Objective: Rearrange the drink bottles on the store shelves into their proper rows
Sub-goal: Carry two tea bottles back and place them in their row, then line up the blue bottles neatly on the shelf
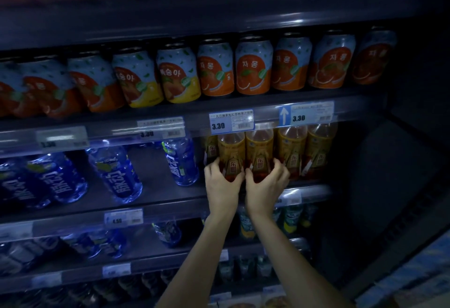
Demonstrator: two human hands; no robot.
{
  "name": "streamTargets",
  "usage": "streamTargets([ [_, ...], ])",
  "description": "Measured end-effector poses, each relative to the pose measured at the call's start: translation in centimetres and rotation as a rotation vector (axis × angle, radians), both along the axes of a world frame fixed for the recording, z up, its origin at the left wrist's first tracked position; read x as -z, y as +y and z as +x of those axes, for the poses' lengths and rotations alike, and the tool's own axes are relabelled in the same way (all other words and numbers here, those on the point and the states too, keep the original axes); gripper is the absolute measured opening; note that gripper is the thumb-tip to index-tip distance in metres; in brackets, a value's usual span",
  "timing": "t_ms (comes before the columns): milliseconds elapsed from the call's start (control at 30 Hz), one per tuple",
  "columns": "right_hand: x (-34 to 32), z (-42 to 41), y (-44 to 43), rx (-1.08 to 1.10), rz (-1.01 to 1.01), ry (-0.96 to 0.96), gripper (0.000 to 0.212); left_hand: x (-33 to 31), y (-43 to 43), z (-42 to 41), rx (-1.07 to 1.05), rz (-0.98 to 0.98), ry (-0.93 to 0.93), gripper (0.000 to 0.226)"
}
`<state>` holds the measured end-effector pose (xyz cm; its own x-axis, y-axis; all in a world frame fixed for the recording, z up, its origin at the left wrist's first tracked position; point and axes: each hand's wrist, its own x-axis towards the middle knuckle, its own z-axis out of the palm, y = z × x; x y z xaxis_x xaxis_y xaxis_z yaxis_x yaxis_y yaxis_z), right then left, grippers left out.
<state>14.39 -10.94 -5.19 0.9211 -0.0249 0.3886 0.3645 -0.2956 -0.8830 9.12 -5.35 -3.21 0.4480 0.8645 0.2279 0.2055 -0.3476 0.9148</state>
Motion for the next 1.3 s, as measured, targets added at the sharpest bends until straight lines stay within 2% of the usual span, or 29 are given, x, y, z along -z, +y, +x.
streamTargets([
  [100,0.0,-1.5,0.2,-0.015,-0.004,-0.039,0.064,0.1,0.5,-1.5,0.004,-0.01,0.019,0.077],
  [300,-0.2,-5.1,1.5,-0.051,-0.032,-0.074,0.06,-0.5,1.9,-5.2,-0.051,0.044,0.0,0.076],
  [500,-0.6,-9.2,4.2,-0.157,0.023,-0.048,0.055,-0.4,5.5,-11.0,-0.105,0.079,-0.048,0.063],
  [867,-0.1,-23.1,15.4,-0.352,0.064,0.0,0.049,0.0,16.1,-25.5,-0.216,0.067,-0.043,0.06],
  [1000,0.4,-27.5,19.6,-0.421,0.02,0.024,0.047,-0.1,20.5,-30.3,-0.266,0.065,-0.01,0.062],
  [1200,0.6,-31.4,24.7,-0.481,-0.012,0.028,0.052,-0.7,26.3,-34.6,-0.353,0.064,-0.04,0.054],
  [1300,0.3,-31.9,26.8,-0.489,-0.021,0.034,0.056,-0.9,28.6,-35.3,-0.337,0.044,-0.016,0.06],
])
